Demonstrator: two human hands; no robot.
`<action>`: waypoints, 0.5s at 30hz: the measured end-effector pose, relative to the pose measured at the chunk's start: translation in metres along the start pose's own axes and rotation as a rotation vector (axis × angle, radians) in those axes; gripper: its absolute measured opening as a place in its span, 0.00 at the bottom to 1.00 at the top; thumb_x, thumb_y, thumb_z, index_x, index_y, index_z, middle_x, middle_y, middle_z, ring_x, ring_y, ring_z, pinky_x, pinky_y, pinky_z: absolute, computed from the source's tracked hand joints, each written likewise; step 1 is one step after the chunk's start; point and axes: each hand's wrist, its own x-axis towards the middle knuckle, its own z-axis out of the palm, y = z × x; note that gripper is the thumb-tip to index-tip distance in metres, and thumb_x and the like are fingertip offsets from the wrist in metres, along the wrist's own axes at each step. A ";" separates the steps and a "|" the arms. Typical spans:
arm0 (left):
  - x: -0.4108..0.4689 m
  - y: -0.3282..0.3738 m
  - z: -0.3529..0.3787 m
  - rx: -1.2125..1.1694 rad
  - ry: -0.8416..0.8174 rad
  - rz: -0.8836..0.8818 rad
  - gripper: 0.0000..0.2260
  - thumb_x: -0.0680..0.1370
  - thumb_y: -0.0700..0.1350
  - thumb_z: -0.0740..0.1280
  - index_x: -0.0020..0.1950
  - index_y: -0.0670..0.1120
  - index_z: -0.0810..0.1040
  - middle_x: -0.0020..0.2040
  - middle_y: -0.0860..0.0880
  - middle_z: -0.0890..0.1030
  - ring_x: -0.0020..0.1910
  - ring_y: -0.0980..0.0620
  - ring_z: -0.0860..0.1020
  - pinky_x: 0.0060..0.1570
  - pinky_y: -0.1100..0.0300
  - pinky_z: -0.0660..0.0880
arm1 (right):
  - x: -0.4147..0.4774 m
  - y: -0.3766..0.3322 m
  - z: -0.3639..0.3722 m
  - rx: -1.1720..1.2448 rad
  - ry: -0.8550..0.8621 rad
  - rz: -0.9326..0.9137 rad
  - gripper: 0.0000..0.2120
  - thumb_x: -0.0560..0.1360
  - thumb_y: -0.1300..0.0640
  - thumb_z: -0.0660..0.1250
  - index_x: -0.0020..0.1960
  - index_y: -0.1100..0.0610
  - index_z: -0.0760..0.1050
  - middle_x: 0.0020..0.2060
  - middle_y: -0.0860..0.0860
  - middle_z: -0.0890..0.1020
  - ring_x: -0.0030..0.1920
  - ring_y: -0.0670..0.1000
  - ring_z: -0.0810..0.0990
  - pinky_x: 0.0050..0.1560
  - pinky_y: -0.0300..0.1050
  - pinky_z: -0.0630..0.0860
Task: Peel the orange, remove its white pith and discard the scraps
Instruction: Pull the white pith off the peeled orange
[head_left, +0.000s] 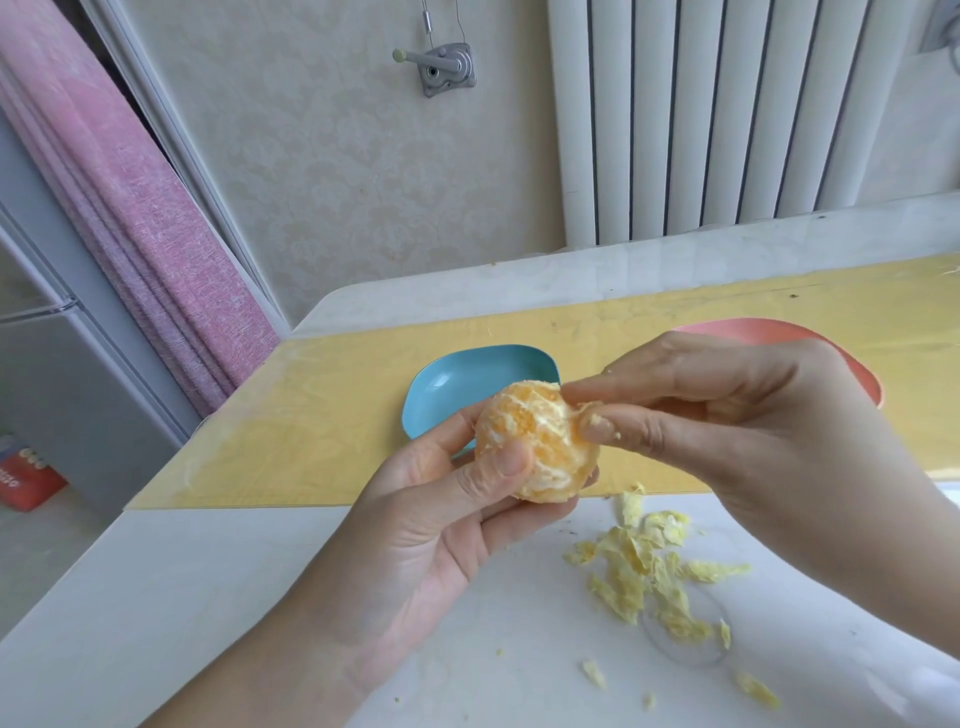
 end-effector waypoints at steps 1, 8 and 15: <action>0.000 0.000 0.000 -0.010 0.000 -0.001 0.27 0.65 0.45 0.79 0.61 0.39 0.78 0.57 0.37 0.80 0.57 0.37 0.79 0.50 0.56 0.79 | -0.001 0.000 0.001 0.008 0.016 -0.009 0.09 0.63 0.52 0.73 0.42 0.52 0.85 0.39 0.50 0.84 0.42 0.50 0.84 0.45 0.43 0.80; -0.001 -0.005 0.002 -0.041 -0.007 -0.008 0.26 0.66 0.44 0.78 0.61 0.38 0.77 0.58 0.36 0.80 0.58 0.36 0.79 0.51 0.55 0.79 | -0.007 0.003 0.006 -0.466 0.137 -0.202 0.03 0.71 0.52 0.70 0.42 0.49 0.83 0.36 0.42 0.82 0.38 0.44 0.81 0.40 0.34 0.75; -0.002 -0.009 0.002 -0.055 -0.019 -0.015 0.26 0.66 0.43 0.78 0.61 0.38 0.77 0.60 0.36 0.79 0.60 0.36 0.77 0.51 0.56 0.78 | -0.009 0.009 0.008 -0.717 0.163 -0.336 0.07 0.76 0.55 0.62 0.43 0.55 0.78 0.36 0.44 0.77 0.36 0.40 0.71 0.39 0.24 0.66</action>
